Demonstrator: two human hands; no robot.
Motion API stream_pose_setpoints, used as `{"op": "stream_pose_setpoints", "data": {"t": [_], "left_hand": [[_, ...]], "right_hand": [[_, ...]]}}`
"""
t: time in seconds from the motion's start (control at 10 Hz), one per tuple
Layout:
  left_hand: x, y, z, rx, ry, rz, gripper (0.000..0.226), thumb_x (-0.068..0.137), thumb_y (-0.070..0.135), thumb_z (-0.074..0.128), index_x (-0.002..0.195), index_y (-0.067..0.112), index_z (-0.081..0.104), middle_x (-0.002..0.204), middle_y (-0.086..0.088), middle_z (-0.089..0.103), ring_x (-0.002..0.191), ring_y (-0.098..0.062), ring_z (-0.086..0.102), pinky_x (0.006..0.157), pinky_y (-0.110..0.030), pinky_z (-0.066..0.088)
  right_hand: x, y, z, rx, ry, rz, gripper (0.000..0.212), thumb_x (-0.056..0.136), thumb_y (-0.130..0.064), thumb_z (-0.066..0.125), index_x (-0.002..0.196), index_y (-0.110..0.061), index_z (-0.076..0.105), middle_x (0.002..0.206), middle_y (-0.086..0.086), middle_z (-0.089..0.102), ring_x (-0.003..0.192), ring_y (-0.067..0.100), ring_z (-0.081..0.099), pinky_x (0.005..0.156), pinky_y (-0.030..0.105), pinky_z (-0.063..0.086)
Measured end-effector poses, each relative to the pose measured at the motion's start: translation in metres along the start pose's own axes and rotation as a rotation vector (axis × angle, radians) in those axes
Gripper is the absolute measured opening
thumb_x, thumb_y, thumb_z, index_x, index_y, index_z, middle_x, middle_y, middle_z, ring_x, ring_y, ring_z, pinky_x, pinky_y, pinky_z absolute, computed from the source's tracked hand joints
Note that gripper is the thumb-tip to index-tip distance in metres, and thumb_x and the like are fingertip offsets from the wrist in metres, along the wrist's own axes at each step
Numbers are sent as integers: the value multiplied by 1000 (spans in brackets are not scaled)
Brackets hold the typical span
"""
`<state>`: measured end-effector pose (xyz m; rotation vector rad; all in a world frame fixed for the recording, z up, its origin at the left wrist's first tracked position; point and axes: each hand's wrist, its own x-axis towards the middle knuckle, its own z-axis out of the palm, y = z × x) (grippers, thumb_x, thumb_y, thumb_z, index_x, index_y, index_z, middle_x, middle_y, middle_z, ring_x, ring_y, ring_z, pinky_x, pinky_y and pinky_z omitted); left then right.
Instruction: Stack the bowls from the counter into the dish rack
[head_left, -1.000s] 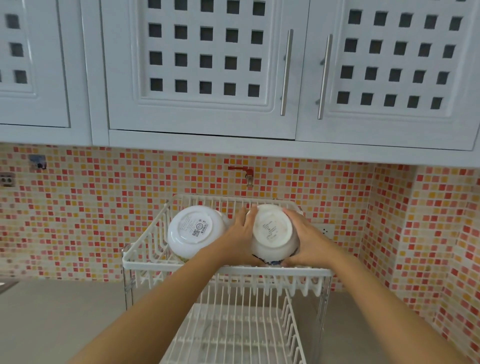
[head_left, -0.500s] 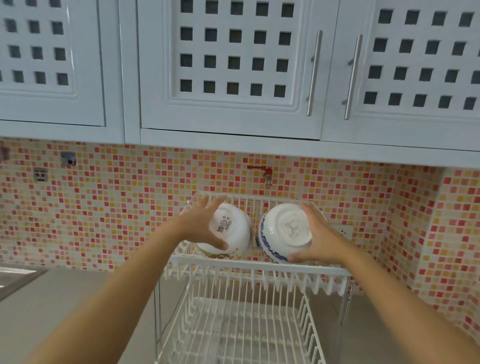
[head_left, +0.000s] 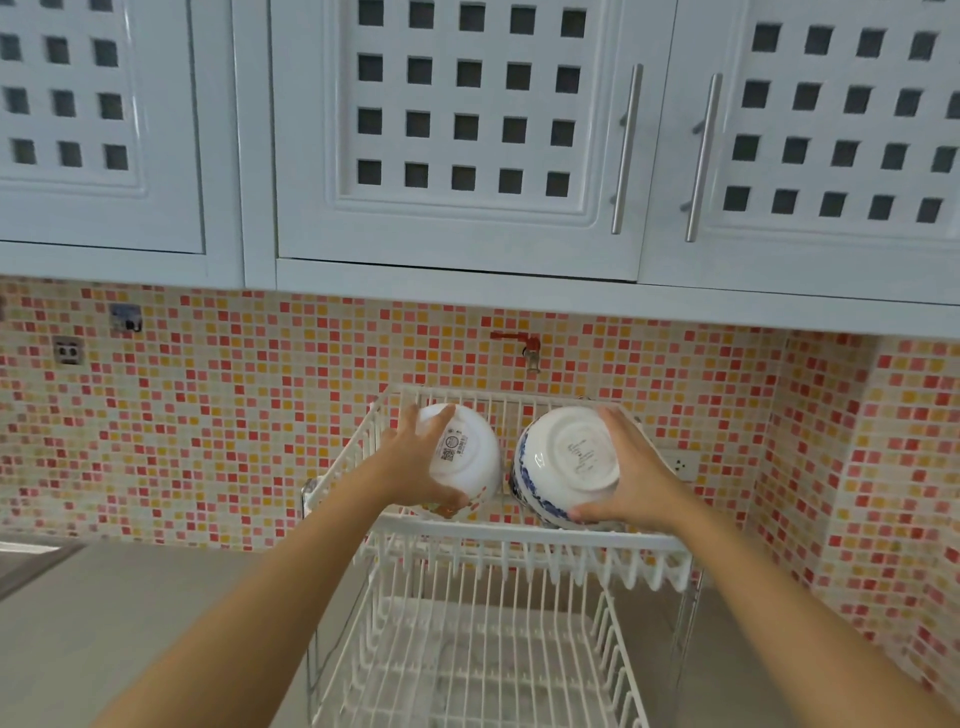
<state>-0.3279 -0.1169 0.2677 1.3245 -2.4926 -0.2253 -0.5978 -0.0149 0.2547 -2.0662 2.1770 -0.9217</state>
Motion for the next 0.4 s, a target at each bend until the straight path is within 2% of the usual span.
{"op": "stream_pose_setpoints", "data": {"t": [0.1,0.2,0.3,0.4], "left_hand": [[3,-3,1,6,-37,-16,125,64,56,76,148,36,-14,157,-11,-25,144,-46,-2,113,-60,18],[0,-1,1,-18,-51,-22,126,64,58,76,146,40,-18,155,-11,-31,143,-48,-11,113,-63,13],[-1,-4,-1,4,-26,-15,124,64,65,70,145,40,-20,154,-11,-31,140,-48,-21,113,-64,7],[2,-10,-4,37,42,24,125,59,78,60,147,36,-18,157,-12,-24,143,-44,-19,115,-63,7]], "right_hand": [[1,0,0,-26,-8,-1,139,40,-64,81,148,-32,-2,158,-12,0,146,16,6,116,51,21],[2,3,1,4,27,-32,133,41,-68,79,146,-32,6,153,-10,14,142,17,18,112,52,29],[5,-3,-3,25,86,-52,115,53,-79,67,144,-32,15,151,-8,21,140,18,24,110,52,32],[9,-3,-5,1,111,-31,107,67,-77,56,149,-26,10,159,-5,8,146,18,11,117,49,19]]}}
